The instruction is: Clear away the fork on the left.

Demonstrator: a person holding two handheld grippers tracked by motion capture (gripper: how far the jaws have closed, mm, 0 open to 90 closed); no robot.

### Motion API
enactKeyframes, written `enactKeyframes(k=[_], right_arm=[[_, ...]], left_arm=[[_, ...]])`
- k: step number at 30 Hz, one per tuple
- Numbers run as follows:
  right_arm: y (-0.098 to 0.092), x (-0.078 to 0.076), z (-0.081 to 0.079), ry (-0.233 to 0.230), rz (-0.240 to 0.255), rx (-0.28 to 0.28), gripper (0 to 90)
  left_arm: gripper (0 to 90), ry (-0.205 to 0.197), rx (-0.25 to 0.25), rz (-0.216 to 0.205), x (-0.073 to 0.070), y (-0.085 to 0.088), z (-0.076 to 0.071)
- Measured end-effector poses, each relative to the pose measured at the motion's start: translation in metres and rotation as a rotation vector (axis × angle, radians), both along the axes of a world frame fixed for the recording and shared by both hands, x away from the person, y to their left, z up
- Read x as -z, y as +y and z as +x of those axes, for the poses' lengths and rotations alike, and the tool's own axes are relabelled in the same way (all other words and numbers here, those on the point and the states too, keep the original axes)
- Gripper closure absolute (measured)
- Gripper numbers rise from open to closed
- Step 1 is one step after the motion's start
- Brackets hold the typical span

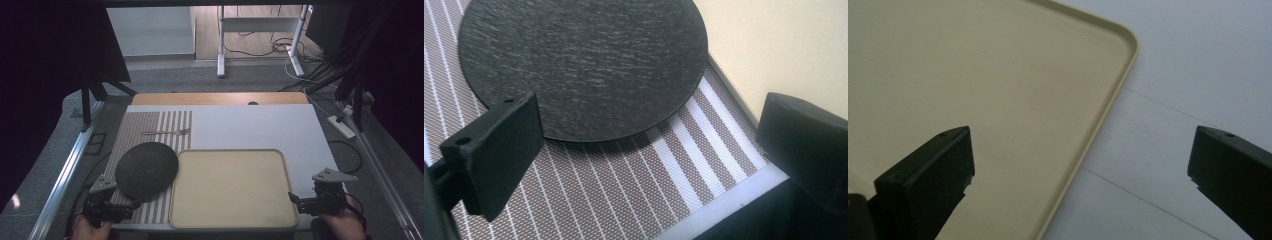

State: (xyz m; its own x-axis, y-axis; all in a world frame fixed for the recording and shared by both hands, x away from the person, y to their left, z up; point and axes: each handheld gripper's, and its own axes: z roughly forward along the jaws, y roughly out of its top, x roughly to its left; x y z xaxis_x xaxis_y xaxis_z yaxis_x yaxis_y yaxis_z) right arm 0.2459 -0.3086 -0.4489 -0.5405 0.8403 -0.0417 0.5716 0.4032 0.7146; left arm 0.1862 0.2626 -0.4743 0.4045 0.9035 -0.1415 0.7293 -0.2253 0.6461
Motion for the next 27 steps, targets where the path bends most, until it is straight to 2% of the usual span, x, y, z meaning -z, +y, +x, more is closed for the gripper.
enactKeyframes(k=[3, 8, 16, 25, 27], right_arm=[[-0.0003, -0.0004, -0.0011, -0.012, 0.005, -0.006, 0.0], [0.0012, -0.0001, -0.0014, -0.013, -0.006, -0.019, 0.0], [0.0010, 0.0002, -0.0009, -0.004, -0.002, -0.026, 0.0], [0.0012, 0.0006, 0.0000, 0.007, 0.002, -0.038, 0.0], [0.0012, 0.0006, 0.0000, 0.007, 0.002, -0.039, 0.0]], left_arm=[[0.5, 0.005, 0.013, 0.002, 0.0003, -0.0003, 0.0001], [0.8, 0.011, 0.015, -0.030, 0.0007, 0.0028, 0.0007], [1.1, 0.019, 0.027, -0.025, 0.0010, 0.0015, 0.0016], [1.1, 0.026, 0.025, -0.033, 0.0012, 0.0024, 0.0022], [0.8, 0.027, 0.027, -0.046, 0.0011, 0.0035, 0.0025]])
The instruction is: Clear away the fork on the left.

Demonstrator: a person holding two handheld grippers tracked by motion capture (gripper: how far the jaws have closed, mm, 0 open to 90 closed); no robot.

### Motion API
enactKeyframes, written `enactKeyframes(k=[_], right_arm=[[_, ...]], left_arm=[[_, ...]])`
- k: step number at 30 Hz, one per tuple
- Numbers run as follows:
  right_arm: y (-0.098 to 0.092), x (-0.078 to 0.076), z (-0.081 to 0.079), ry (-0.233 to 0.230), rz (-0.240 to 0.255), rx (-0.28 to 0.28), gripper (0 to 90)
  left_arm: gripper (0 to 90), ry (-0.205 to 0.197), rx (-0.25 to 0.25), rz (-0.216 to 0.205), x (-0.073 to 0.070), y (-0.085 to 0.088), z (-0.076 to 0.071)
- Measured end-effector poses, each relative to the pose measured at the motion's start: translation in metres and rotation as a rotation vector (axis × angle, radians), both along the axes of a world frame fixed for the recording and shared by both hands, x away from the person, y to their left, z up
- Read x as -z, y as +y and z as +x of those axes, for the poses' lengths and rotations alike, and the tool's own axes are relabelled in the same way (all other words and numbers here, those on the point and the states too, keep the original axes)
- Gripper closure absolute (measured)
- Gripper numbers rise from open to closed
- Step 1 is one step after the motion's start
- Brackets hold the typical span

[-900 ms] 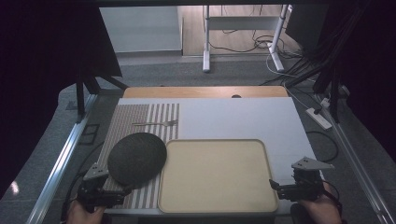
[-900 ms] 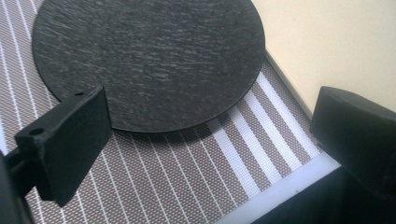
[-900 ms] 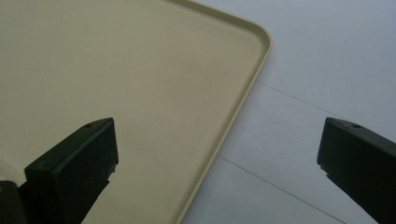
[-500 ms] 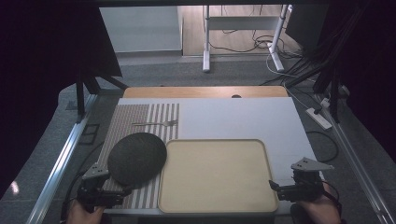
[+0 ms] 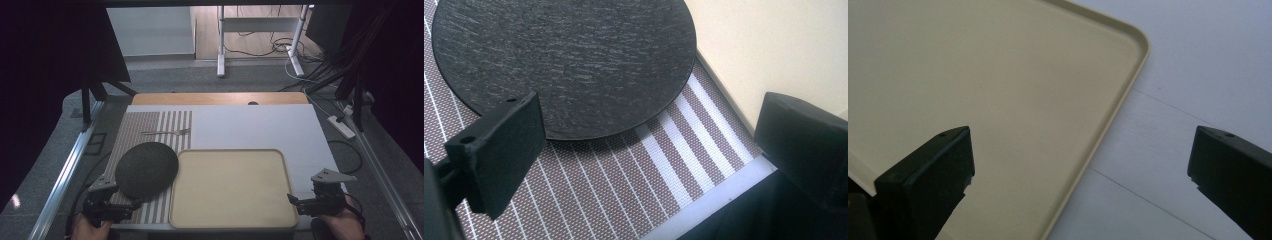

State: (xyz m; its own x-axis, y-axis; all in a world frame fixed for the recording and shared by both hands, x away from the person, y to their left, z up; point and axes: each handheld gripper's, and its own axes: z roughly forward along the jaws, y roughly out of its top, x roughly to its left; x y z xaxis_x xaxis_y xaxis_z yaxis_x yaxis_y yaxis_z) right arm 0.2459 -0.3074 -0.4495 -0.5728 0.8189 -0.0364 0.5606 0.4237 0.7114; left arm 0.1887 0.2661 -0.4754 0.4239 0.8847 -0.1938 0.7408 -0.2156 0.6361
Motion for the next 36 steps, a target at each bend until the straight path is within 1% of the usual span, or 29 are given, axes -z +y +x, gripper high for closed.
enactKeyframes(k=[3, 5, 6, 7, 8, 10, 13, 14, 15, 17, 19, 21, 22, 25, 26, 28, 29, 30, 31, 32, 33, 34, 35, 36], right_arm=[[0.000, 0.000, 0.000, 0.002, -0.001, -0.004, 0.0], [0.000, 0.000, 0.000, 0.005, -0.002, -0.010, 0.0], [0.002, 0.001, 0.000, 0.010, -0.008, -0.018, 0.0], [0.002, 0.001, 0.000, 0.010, -0.008, -0.018, 0.0], [0.003, 0.001, 0.000, 0.012, -0.019, -0.022, 0.0], [0.003, 0.001, 0.000, 0.012, -0.020, -0.021, 0.0], [0.002, 0.001, 0.000, 0.013, -0.016, -0.023, 0.0], [0.002, 0.001, 0.000, 0.010, -0.015, -0.026, 0.0], [0.002, 0.001, 0.000, 0.010, -0.015, -0.026, 0.0], [0.003, 0.001, 0.000, 0.013, -0.016, -0.033, 0.0], [0.003, 0.001, 0.000, 0.012, -0.017, -0.035, 0.0], [0.003, 0.001, 0.000, 0.016, -0.016, -0.035, 0.0], [0.003, 0.001, 0.000, 0.016, -0.016, -0.035, 0.0], [0.002, 0.001, 0.000, 0.018, -0.015, -0.034, 0.0], [0.002, 0.001, 0.000, 0.018, -0.015, -0.035, 0.0], [0.002, 0.001, 0.000, 0.019, -0.015, -0.034, 0.0], [0.002, 0.001, 0.000, 0.019, -0.015, -0.034, 0.0], [0.002, 0.001, 0.001, 0.019, -0.015, -0.034, 0.0], [0.002, 0.001, 0.001, 0.019, -0.015, -0.034, 0.0], [0.002, 0.001, 0.001, 0.020, -0.017, -0.034, 0.0], [0.002, 0.001, 0.001, 0.020, -0.017, -0.034, 0.0], [0.002, 0.001, 0.001, 0.023, -0.017, -0.034, 0.0], [0.002, 0.001, 0.001, 0.023, -0.017, -0.034, 0.0], [0.002, 0.001, 0.001, 0.023, -0.016, -0.033, 0.0]], left_arm=[[0.0, 0.008, 0.001, -0.012, 0.000, 0.001, 0.001], [0.0, 0.000, 0.004, -0.013, 0.000, 0.002, 0.003], [0.0, -0.017, 0.004, 0.001, 0.000, 0.002, 0.005], [0.0, -0.017, 0.004, 0.001, 0.000, 0.002, 0.005], [0.0, -0.014, 0.016, 0.001, 0.001, 0.002, 0.008], [0.0, -0.014, 0.021, 0.002, 0.001, 0.002, 0.009], [0.0, -0.025, 0.027, 0.008, 0.001, 0.001, 0.011], [0.0, -0.034, 0.028, 0.016, 0.002, 0.001, 0.012], [0.0, -0.034, 0.028, 0.016, 0.002, 0.001, 0.012], [0.0, -0.027, 0.055, -0.008, 0.003, 0.001, 0.017], [0.0, -0.028, 0.060, -0.014, 0.004, 0.001, 0.018], [0.0, -0.033, 0.080, -0.034, 0.006, 0.002, 0.024], [0.0, -0.033, 0.080, -0.034, 0.006, 0.002, 0.024], [0.0, -0.031, 0.091, -0.025, 0.008, 0.002, 0.033], [0.0, -0.031, 0.091, -0.025, 0.008, 0.002, 0.033], [0.0, -0.028, 0.085, -0.026, 0.009, 0.003, 0.041], [0.0, -0.028, 0.085, -0.026, 0.009, 0.003, 0.041], [0.0, -0.030, 0.079, -0.032, 0.010, 0.005, 0.047], [0.0, -0.030, 0.079, -0.032, 0.010, 0.005, 0.047], [0.0, -0.033, 0.073, -0.036, 0.011, 0.007, 0.053], [0.0, -0.033, 0.073, -0.036, 0.011, 0.007, 0.053], [0.0, -0.034, 0.068, -0.035, 0.011, 0.007, 0.058], [0.0, -0.034, 0.068, -0.035, 0.011, 0.007, 0.058], [0.0, -0.035, 0.071, -0.033, 0.012, 0.007, 0.064]])
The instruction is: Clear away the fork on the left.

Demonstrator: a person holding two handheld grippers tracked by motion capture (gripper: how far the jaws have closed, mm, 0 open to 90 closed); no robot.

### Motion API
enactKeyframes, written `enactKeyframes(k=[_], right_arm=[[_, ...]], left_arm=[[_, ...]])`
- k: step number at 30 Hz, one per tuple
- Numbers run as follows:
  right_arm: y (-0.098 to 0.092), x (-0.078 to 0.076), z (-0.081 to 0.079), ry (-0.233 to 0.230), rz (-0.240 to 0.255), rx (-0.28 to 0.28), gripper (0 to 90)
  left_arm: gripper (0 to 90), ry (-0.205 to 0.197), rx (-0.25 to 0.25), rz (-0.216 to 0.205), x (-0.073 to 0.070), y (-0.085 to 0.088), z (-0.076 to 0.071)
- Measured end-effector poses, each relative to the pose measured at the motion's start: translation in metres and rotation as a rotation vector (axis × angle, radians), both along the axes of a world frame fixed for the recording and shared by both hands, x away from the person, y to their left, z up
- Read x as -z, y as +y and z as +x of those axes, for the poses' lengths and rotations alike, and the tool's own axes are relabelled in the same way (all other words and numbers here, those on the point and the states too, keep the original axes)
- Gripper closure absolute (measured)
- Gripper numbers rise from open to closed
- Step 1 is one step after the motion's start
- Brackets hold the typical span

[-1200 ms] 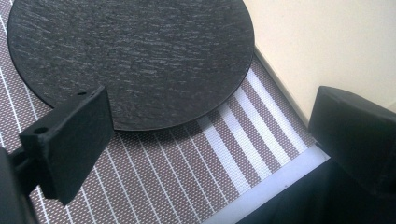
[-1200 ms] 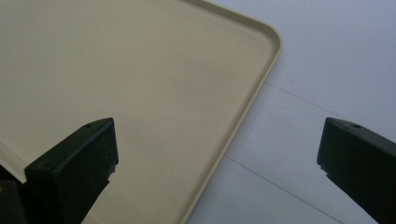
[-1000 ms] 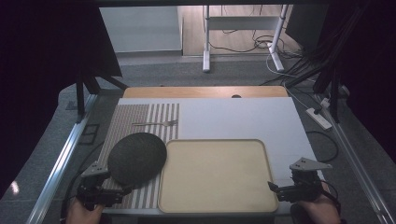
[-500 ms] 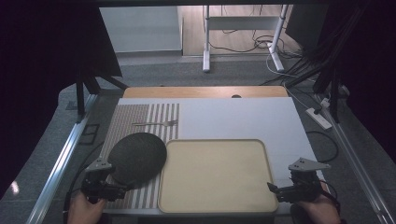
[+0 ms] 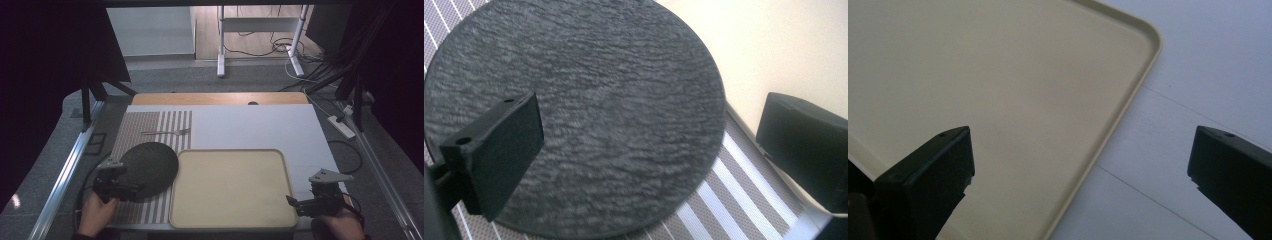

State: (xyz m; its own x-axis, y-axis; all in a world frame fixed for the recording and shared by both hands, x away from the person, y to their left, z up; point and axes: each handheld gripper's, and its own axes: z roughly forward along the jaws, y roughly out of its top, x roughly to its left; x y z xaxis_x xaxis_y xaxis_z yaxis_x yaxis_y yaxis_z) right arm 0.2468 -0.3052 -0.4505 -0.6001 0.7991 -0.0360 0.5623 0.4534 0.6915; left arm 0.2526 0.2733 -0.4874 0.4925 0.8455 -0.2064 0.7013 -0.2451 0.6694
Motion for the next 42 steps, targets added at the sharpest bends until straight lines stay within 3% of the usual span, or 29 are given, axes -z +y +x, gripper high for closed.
enactKeyframes(k=[6, 13, 19, 27, 38, 42], right_arm=[[0.000, 0.000, 0.000, -0.001, 0.002, 0.001, 0.0], [0.000, 0.000, 0.000, 0.001, 0.002, 0.001, 0.0], [0.000, 0.000, 0.000, 0.002, 0.003, 0.004, 0.0], [0.000, 0.000, 0.000, 0.003, 0.004, 0.004, 0.0], [0.000, 0.000, 0.000, 0.004, 0.003, 0.001, 0.0], [0.000, 0.000, 0.000, 0.006, 0.001, 0.001, 0.0]], left_arm=[[0.0, 0.007, 0.000, 0.033, 0.001, -0.001, 0.015], [0.0, 0.010, 0.008, 0.020, 0.002, 0.000, 0.031], [0.0, 0.021, 0.014, 0.043, 0.004, -0.001, 0.050], [0.0, 0.040, 0.004, 0.019, 0.008, -0.003, 0.078], [0.0, 0.058, -0.008, 0.030, 0.012, -0.007, 0.114], [0.0, 0.048, -0.002, 0.055, 0.015, -0.007, 0.124]])
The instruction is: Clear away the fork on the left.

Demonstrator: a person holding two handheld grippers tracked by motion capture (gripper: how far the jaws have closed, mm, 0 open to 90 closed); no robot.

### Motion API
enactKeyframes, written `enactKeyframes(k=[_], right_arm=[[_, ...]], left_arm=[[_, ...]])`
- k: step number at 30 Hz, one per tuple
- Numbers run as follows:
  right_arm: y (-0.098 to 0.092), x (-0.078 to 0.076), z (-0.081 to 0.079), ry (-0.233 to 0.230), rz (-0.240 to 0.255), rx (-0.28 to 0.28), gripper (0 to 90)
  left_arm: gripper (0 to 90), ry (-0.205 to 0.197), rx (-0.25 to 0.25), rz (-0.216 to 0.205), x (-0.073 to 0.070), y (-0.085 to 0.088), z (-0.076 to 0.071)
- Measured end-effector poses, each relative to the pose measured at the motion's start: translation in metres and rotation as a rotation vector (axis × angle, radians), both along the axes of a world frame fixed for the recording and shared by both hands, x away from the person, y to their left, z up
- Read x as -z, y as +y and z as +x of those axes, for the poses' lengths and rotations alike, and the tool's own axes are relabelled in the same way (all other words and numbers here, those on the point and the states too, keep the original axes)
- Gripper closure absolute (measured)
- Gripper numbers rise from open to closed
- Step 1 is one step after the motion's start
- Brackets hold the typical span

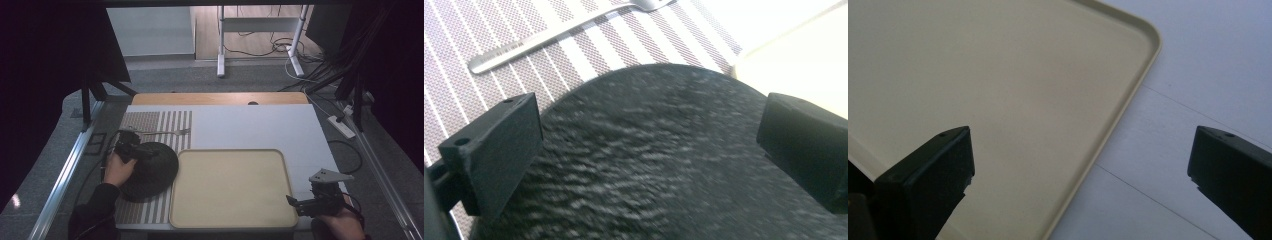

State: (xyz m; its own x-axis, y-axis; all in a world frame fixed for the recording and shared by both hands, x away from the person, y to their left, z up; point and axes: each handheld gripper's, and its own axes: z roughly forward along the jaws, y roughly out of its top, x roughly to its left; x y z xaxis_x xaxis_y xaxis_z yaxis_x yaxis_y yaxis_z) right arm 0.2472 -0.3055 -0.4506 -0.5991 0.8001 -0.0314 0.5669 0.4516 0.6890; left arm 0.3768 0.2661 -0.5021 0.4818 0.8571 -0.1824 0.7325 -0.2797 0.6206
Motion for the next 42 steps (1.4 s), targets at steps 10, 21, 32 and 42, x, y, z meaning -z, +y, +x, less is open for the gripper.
enactKeyframes(k=[10, 21, 32, 42], right_arm=[[0.000, 0.000, 0.000, 0.002, 0.001, 0.000, 0.0], [0.000, 0.000, 0.000, 0.004, 0.003, -0.001, 0.0], [0.000, 0.000, 0.000, 0.005, 0.004, -0.001, 0.0], [-0.001, 0.000, 0.001, 0.008, 0.006, -0.003, 0.0]], left_arm=[[0.0, 0.028, -0.012, -0.025, 0.003, 0.000, 0.027], [0.0, 0.034, -0.035, 0.023, 0.006, -0.002, 0.049], [5.5, 0.057, -0.072, 0.054, 0.007, 0.006, 0.073], [80.4, 0.066, -0.109, 0.076, 0.008, 0.018, 0.093]])
